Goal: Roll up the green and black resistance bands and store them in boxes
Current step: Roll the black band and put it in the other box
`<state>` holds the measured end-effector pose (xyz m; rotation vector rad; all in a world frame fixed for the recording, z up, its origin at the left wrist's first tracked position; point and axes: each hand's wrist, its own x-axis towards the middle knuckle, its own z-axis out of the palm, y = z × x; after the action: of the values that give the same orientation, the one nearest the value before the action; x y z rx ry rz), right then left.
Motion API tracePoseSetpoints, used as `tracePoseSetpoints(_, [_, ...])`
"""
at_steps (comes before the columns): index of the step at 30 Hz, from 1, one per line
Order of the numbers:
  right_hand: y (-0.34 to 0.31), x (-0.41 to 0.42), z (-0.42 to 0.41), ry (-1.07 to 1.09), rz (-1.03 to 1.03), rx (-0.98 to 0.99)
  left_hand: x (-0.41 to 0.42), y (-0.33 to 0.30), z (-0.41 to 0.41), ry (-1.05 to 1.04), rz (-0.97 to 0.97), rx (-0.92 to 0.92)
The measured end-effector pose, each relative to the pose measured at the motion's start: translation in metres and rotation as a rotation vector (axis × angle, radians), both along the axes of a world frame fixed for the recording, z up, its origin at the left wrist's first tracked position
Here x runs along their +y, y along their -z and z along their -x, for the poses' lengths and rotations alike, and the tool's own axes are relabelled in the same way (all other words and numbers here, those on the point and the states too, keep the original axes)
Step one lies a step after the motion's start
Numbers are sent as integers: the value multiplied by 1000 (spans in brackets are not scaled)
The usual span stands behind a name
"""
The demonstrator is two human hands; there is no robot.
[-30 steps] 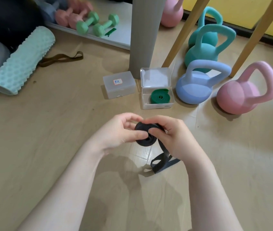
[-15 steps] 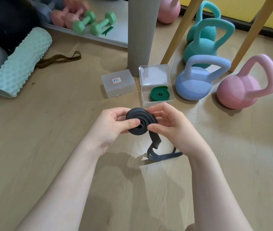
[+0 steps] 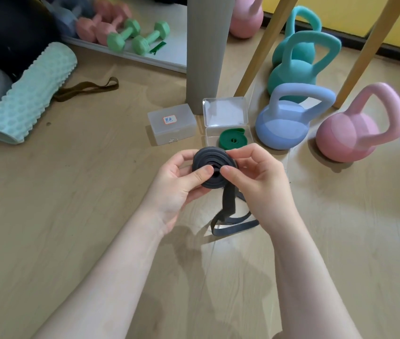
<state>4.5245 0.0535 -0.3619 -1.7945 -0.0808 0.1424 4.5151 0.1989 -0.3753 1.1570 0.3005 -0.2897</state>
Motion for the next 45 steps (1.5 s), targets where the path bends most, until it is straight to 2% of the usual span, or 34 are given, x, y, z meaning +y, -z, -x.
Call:
tracePoseSetpoints(2, [1,-7,-2,-73,73,-22,5,-2,-2,132,-88,-20])
tracePoseSetpoints(5, [5,-17,-4,-182,229,-18,13,-2,-2,283,-341,-76])
tracePoseSetpoints(9, [5,-18,-1,-250,276,-19,13,0,1,364,-421,-72])
tracePoseSetpoints(14, [5,-10,2,-194,173,-3,7,-3,3,249,-400,-115])
tracePoseSetpoints(19, [-2,-18,1,-185,-18,152,14,-10,2,119,-315,-113])
tracePoseSetpoints(21, [-1,-21,0,-211,21,168,16,-10,2,106,-349,-137])
tracePoseSetpoints(25, [4,-15,-1,-158,211,60,16,-9,2,87,-429,-202])
tracePoseSetpoints(28, [6,-10,0,-114,180,42,18,-12,1,45,-413,-219])
tracePoseSetpoints(31, [7,-6,2,-91,48,111,18,-14,3,9,-340,-207])
tracePoseSetpoints(32, [7,-5,2,-73,79,90,17,-14,4,-2,-338,-204])
tracePoseSetpoints(36, [9,1,4,-18,479,-171,19,-11,3,12,-450,-235])
tracePoseSetpoints(38, [11,4,5,-31,543,-259,20,-12,2,22,-494,-273])
tracePoseSetpoints(40, [13,4,4,-49,478,-156,21,-12,3,25,-498,-288])
tracePoseSetpoints(42, [12,2,4,-82,262,43,22,-13,4,26,-439,-260])
tracePoseSetpoints(45, [9,-2,5,-126,-31,152,24,-16,5,21,-309,-185])
